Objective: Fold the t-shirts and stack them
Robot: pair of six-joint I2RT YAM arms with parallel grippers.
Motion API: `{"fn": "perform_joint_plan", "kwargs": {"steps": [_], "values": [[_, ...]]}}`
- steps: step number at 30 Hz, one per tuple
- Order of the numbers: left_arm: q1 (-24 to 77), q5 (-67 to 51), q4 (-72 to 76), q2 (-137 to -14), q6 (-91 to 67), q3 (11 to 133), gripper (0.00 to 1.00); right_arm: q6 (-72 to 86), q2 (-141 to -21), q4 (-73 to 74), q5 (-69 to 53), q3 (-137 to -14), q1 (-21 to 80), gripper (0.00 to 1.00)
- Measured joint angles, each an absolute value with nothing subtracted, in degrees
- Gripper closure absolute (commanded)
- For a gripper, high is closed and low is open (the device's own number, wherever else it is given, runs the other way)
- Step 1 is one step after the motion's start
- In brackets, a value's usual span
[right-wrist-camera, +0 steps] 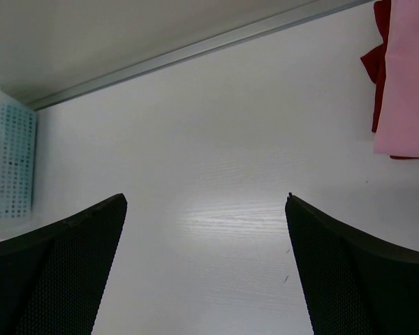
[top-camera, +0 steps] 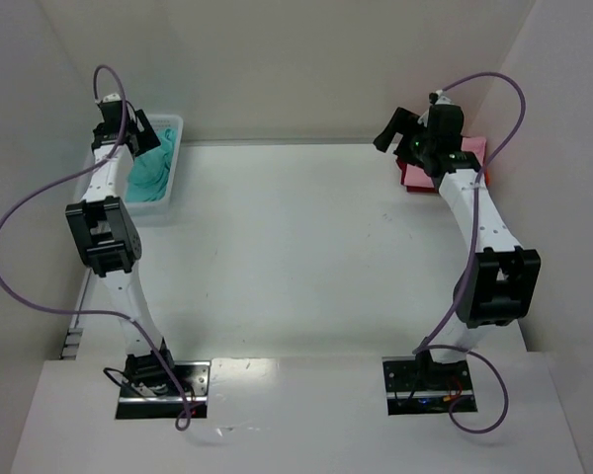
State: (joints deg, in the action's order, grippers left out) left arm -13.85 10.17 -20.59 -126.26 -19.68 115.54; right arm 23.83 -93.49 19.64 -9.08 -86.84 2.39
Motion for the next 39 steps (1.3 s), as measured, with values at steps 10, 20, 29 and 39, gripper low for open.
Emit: {"fn": "perform_joint_plan", "kwargs": {"steps": [10,20,29,39], "values": [[-13.8,12.2,-22.3,-142.6,-19.7,124.0,0.12,24.6,-95.7,19.7,-8.1,-87.9,2.4,0.00],[-13.7,13.5,-23.0,-142.9,-19.7,126.8,0.97,25.3,-95.7,20.1,-6.9,-87.9,2.4,0.00],[-13.6,13.6,-25.7,-133.4,-19.7,121.2,1.00,25.9,-91.6,20.2,-6.9,-85.3,2.4,0.00],[-7.1,4.5,-29.6,-99.7,-17.9,119.7,1.00,25.1,-80.6,19.0,-8.9,-80.0,2.4,0.00]]}}
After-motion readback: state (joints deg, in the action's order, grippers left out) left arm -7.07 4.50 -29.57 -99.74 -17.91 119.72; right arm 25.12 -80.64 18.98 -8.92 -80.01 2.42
